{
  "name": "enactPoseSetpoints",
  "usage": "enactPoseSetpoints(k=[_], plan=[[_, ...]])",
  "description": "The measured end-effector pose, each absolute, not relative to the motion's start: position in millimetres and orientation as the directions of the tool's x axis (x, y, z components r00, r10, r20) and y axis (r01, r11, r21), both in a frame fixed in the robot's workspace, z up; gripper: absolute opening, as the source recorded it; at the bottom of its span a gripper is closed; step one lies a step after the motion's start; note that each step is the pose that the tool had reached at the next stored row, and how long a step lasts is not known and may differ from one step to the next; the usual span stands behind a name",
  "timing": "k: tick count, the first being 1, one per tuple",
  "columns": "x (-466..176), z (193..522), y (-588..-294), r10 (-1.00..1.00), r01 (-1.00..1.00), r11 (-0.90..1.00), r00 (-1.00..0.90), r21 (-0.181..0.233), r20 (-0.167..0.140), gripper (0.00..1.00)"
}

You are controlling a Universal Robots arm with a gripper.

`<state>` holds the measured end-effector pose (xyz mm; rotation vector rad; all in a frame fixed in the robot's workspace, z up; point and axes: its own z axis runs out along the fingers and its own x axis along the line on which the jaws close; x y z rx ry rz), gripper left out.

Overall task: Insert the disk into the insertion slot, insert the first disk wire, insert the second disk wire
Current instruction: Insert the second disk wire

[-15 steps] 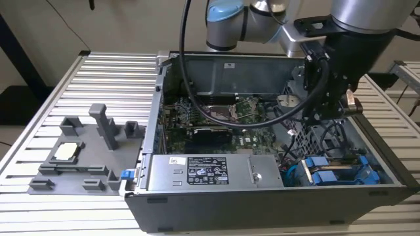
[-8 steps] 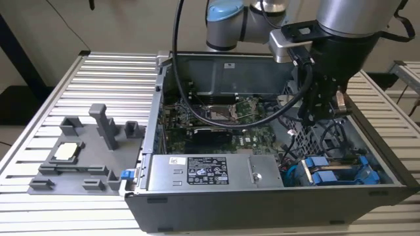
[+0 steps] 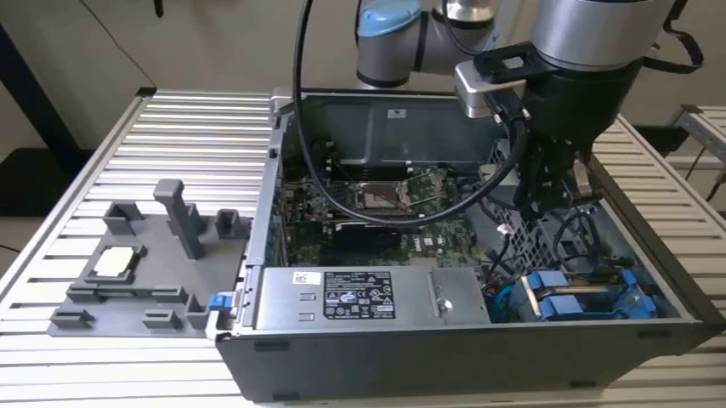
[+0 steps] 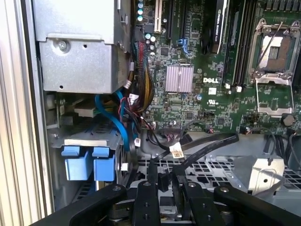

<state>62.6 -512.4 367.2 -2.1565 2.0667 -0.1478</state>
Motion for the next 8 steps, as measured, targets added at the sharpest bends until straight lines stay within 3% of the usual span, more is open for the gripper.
enactPoseSetpoints(k=[8], plan=[[62.3,367.1,-512.4,-0.998,-0.983,-0.04,0.046,-0.177,-0.032,0.25]])
